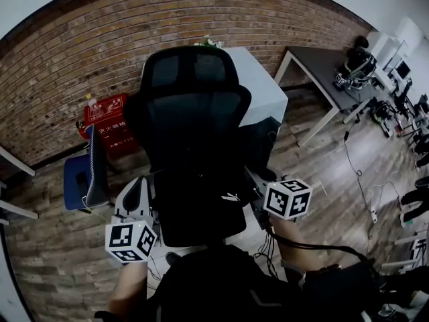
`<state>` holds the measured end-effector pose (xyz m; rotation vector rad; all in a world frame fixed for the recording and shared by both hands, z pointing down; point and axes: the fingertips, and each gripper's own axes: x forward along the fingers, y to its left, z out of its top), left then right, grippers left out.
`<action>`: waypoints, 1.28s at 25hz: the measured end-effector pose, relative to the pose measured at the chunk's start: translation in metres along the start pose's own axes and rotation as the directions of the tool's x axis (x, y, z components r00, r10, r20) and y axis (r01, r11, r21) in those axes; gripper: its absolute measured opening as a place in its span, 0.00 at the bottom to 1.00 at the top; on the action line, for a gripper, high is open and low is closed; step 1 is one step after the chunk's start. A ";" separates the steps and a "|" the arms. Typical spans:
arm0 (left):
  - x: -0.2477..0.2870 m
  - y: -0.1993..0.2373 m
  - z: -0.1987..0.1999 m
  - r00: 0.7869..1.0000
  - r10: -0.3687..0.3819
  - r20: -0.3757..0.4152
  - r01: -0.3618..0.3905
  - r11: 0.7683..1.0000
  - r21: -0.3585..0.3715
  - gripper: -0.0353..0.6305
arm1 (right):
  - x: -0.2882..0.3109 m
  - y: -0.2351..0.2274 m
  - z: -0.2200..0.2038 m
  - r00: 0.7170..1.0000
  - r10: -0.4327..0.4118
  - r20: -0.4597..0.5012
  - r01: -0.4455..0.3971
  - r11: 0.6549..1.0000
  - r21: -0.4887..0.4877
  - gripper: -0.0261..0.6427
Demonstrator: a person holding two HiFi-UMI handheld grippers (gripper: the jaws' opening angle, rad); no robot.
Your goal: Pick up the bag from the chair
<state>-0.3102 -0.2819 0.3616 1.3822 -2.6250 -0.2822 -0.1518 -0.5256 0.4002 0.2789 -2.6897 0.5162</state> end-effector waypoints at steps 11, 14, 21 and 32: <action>0.002 -0.001 -0.010 0.999 0.023 -0.035 -0.023 1.000 0.003 0.07 | -0.012 0.015 0.022 0.997 0.020 0.075 -0.014 0.997 -0.077 0.16; 0.004 -0.005 -0.011 0.999 0.019 -0.038 -0.019 1.000 0.006 0.07 | -0.012 0.017 0.023 0.996 0.021 0.084 -0.014 0.996 -0.083 0.16; 0.007 -0.005 -0.004 0.999 0.018 -0.031 -0.017 1.000 0.001 0.07 | -0.009 0.023 0.031 0.995 0.027 0.099 -0.016 0.994 -0.112 0.16; 0.009 -0.010 -0.001 0.999 -0.009 -0.043 0.009 1.000 0.021 0.07 | -0.005 0.024 0.026 0.996 0.039 0.079 -0.028 0.989 -0.142 0.16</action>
